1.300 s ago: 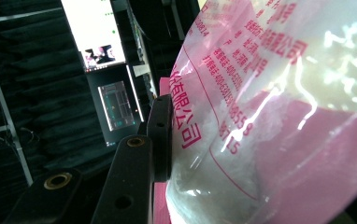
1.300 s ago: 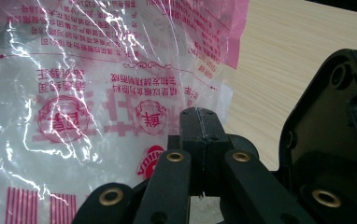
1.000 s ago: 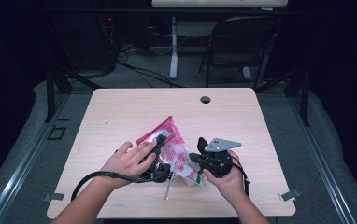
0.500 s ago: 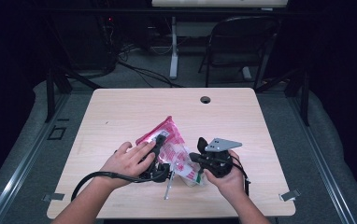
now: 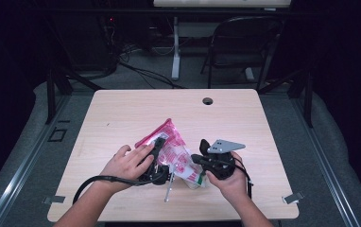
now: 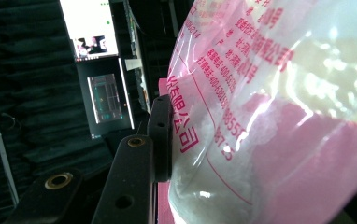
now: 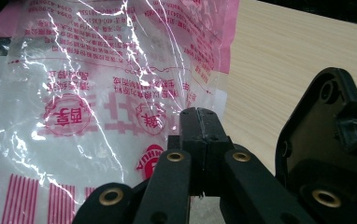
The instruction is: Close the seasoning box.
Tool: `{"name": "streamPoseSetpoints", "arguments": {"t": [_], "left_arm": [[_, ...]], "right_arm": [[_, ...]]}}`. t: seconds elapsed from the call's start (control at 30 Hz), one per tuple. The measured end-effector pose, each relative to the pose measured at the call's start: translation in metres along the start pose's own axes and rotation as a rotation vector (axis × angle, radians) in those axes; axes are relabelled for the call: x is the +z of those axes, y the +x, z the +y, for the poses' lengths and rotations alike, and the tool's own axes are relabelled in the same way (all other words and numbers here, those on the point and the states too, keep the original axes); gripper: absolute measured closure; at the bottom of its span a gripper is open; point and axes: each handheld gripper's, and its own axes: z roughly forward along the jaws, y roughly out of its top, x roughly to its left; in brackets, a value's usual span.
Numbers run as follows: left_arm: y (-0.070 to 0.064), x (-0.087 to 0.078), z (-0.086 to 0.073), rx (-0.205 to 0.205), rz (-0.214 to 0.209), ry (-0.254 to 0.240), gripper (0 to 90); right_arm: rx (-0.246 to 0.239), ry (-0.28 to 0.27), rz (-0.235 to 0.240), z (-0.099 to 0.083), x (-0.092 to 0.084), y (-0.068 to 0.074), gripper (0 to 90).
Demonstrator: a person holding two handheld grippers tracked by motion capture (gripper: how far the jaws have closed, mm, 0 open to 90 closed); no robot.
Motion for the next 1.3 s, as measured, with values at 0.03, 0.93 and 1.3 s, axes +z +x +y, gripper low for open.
{"name": "streamPoseSetpoints", "arguments": {"t": [0.03, 0.93, 1.3], "left_arm": [[-0.001, 0.000, 0.000, -0.007, -0.001, -0.001, 71.0], [-0.033, 0.004, -0.010, -0.170, -0.026, 0.024, 71.3], [-0.039, 0.004, -0.010, -0.203, -0.040, 0.033, 71.2]], "right_arm": [[0.000, 0.000, 0.000, 0.000, 0.000, 0.000, 90.0], [-0.012, 0.005, 0.005, 0.001, 0.004, 0.002, 90.0], [-0.018, 0.001, 0.003, 0.002, 0.003, 0.004, 90.0]]}}
